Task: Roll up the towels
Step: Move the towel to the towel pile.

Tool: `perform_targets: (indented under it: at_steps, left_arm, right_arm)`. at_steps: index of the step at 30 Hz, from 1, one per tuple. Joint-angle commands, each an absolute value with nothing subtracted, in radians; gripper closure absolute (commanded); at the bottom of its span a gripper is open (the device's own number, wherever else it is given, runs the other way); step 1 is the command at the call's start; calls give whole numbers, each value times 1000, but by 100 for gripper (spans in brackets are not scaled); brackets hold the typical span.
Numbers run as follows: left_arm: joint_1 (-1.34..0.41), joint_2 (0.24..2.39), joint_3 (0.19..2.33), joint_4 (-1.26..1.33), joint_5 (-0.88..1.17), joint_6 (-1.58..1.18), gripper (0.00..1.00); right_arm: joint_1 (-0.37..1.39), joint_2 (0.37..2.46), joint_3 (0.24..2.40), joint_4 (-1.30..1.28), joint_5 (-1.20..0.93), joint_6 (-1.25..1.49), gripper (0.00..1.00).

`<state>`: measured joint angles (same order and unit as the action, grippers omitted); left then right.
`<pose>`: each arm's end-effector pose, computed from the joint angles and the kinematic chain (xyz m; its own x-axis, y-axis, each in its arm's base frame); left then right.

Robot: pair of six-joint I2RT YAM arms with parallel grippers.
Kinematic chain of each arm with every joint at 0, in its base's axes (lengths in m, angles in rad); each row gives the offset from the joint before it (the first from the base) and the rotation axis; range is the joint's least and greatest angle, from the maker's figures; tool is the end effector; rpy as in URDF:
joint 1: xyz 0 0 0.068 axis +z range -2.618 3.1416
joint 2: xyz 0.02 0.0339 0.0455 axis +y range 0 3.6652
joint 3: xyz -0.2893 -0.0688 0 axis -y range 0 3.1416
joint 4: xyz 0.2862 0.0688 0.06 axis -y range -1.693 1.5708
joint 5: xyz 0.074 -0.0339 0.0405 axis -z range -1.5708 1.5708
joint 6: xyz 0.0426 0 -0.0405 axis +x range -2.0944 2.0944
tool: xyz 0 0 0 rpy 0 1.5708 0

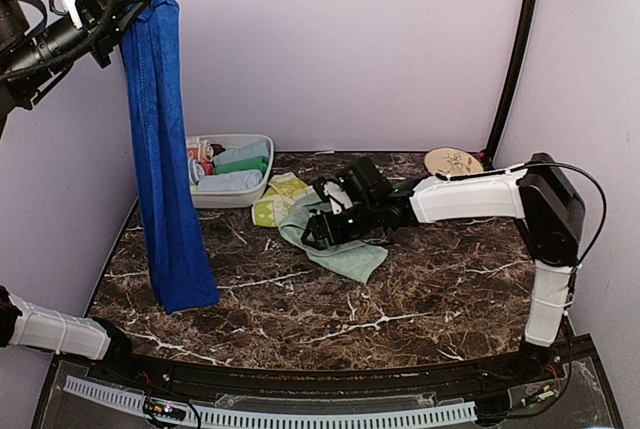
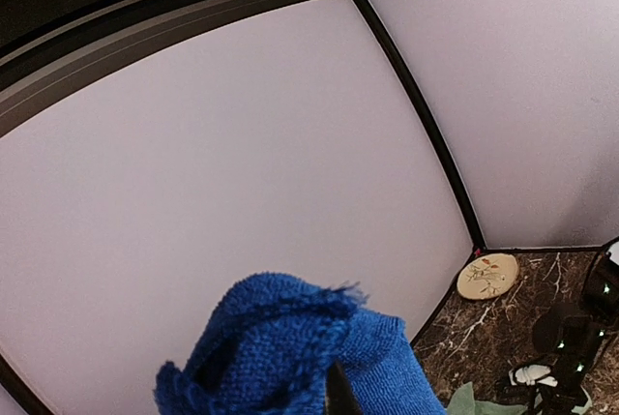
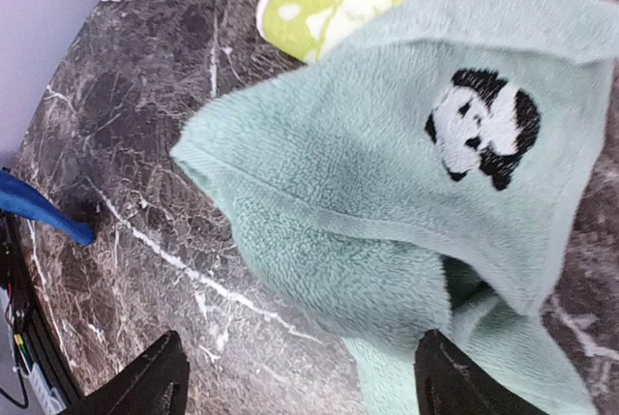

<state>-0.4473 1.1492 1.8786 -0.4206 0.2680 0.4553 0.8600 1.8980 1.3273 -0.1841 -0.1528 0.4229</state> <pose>0.1616 -0.0900 0.6479 0.5295 0.2163 -0.8203 0.4584 0.7407 0.4912 0.3023 0.3610 0.2038 -0.7447 -0.2433 -0.6214 -0.5655 0.7245 0.3940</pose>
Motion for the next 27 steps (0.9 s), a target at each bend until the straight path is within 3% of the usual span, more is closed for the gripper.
perform_targets:
  at_steps: [1,4,6,7,17,19,20,24,27]
  left_arm:
    - [-449,1118,1909,-420,268,476,100]
    - [-448,1107,1917,-441,280,476,100]
    - [-449,1101,1920,-457,288,476,100]
    - [-449,1098,1921,-464,292,477,100]
    - [-449,1101,1902,-503,326,461,100]
    - [-448,1101,1882,-499,320,457,100]
    - [-449,1099,1869,-496,314,450,100]
    - [-448,1094,1803,-494,268,396,100]
    - [-448,1089,1735,-484,228,343,100]
  right_arm:
    - [869,2051,1442,-228,-153,419,30]
    - [869,2136,1574,-316,-115,417,63]
    - [859,2152,1627,-358,-29,411,91]
    - [847,2149,1645,-372,1,412,100]
    - [658,2076,1839,-365,139,415,100]
    - [661,2108,1901,-401,99,397,63]
    - [665,2116,1922,-420,84,393,50]
    - [705,2041,1804,-359,92,390,26]
    - [758,1930,1686,-253,148,409,16]
